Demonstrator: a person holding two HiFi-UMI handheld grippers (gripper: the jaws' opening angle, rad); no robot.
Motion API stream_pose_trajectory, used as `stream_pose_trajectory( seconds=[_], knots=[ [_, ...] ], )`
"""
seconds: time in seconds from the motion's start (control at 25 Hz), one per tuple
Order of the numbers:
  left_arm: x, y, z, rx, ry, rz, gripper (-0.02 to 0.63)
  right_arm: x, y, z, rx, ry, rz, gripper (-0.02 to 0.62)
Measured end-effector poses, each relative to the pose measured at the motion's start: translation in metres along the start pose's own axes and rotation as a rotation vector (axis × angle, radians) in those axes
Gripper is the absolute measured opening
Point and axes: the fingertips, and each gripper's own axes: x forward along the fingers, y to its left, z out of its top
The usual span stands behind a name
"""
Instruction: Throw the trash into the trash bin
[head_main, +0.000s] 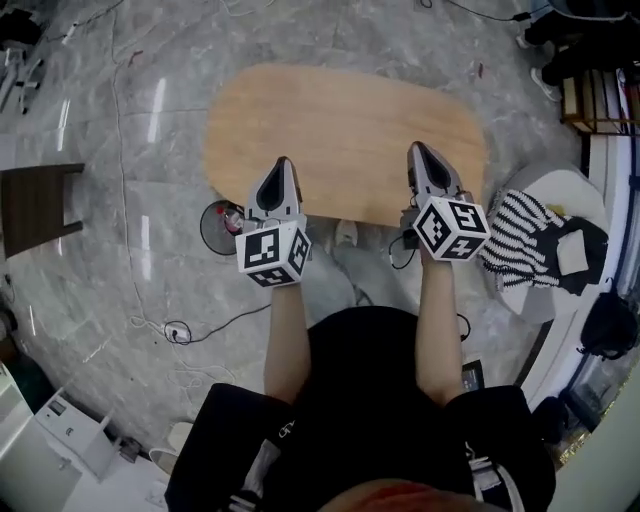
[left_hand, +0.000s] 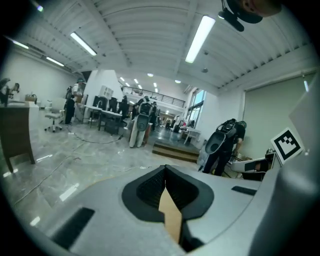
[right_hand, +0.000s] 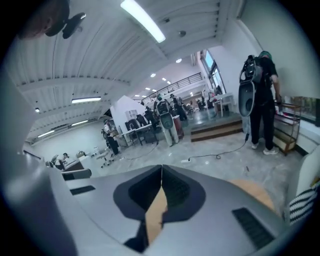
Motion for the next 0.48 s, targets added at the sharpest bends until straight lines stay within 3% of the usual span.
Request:
stream_pose_trajectory(
  seconds=[0.24,0.36,0.48],
  knots=[
    [0.015,-0.083,0.092,0.082,-0.148,-0.134,0.005,-0.057,-0.035,0.093,-0.012,-0.201,-0.088,0.012],
    [0.013,-0.124,0.128,0.118,-0.206,-0.214,0.005,-0.085,-0.032,0.141,0.007,-0.319,-0.069,0.012],
    [0.012,-0.16,0.164,0.141,-0.268,-0.279,0.005,-0.101,-0.017,0.183,-0.072,-0.384,-0.039,0.012]
  ],
)
